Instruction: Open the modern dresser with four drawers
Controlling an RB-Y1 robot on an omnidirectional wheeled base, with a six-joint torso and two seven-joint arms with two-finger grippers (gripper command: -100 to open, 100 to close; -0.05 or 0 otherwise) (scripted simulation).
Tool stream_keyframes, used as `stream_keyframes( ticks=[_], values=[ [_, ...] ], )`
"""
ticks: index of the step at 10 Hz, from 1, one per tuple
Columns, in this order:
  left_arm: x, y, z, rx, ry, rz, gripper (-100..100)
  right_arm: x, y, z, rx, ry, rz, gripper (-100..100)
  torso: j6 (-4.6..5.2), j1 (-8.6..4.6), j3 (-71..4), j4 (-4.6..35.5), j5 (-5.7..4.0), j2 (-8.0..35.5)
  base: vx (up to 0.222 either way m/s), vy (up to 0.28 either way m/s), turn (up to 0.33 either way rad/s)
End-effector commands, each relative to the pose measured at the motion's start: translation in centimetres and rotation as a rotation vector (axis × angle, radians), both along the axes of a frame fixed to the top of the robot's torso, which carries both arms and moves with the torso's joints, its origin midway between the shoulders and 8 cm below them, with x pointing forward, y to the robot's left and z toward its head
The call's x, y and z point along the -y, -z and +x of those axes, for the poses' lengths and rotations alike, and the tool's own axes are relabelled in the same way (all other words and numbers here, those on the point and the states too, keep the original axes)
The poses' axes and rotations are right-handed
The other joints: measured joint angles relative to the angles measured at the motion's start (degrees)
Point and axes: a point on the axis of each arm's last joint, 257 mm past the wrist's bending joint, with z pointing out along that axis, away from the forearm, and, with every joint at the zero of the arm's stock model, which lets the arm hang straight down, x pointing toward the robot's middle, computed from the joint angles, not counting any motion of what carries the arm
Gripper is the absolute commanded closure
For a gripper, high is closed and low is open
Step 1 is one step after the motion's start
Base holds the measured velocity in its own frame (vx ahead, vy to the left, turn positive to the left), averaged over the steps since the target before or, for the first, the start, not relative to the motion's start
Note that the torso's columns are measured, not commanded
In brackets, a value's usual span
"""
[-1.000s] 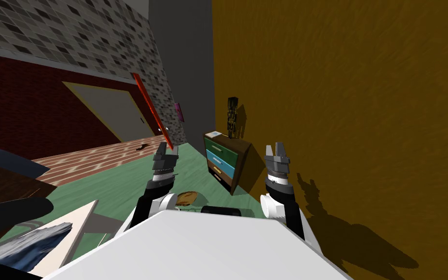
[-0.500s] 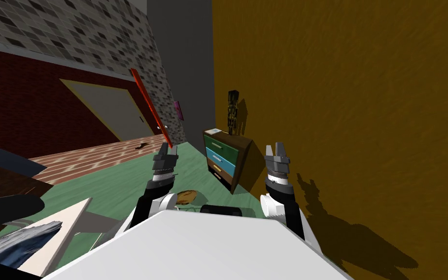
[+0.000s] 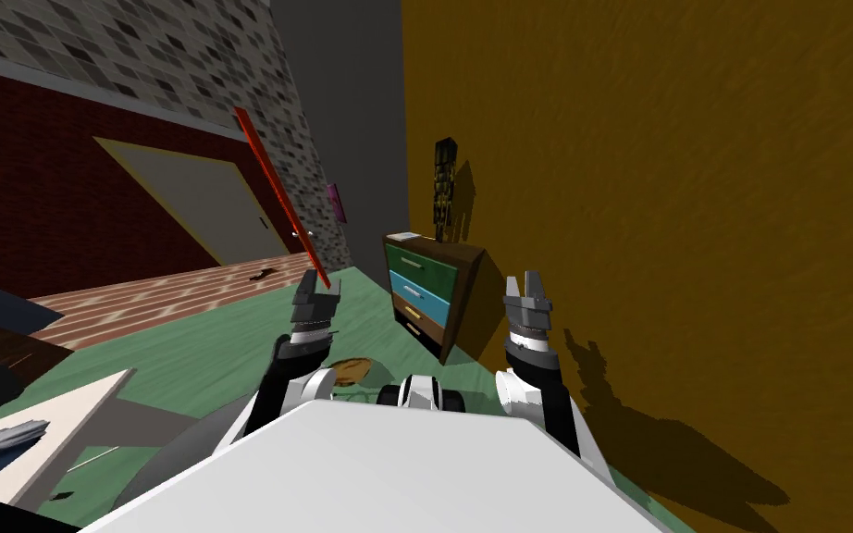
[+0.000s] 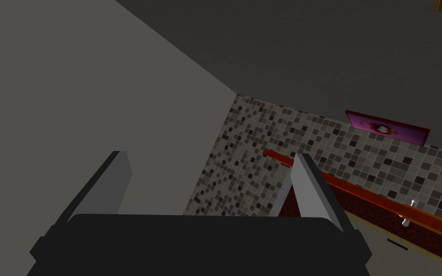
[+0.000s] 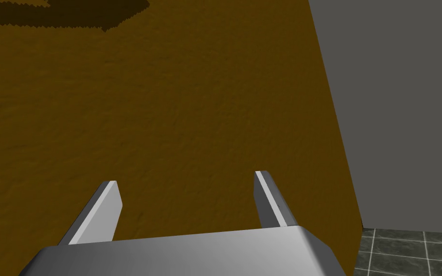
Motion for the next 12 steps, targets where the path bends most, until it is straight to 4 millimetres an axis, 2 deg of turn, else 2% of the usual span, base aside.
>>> stream_keyframes(
  ticks=[1,12],
  values=[
    [0.3,0.3,0.7,-0.042,0.029,0.027,-100,0.0,0.0,0.0,0.000,0.000,0.000,0,-0.01,0.01,-1.1,0.6,0.00,0.5,0.027,0.000,-0.086],
    [1.0,3.3,3.9,-0.281,0.120,0.082,-100,0.0,0.0,0.0,0.000,0.000,0.000,0,-0.02,0.00,-1.4,0.8,0.00,0.8,0.042,-0.002,-0.130]
  ],
)
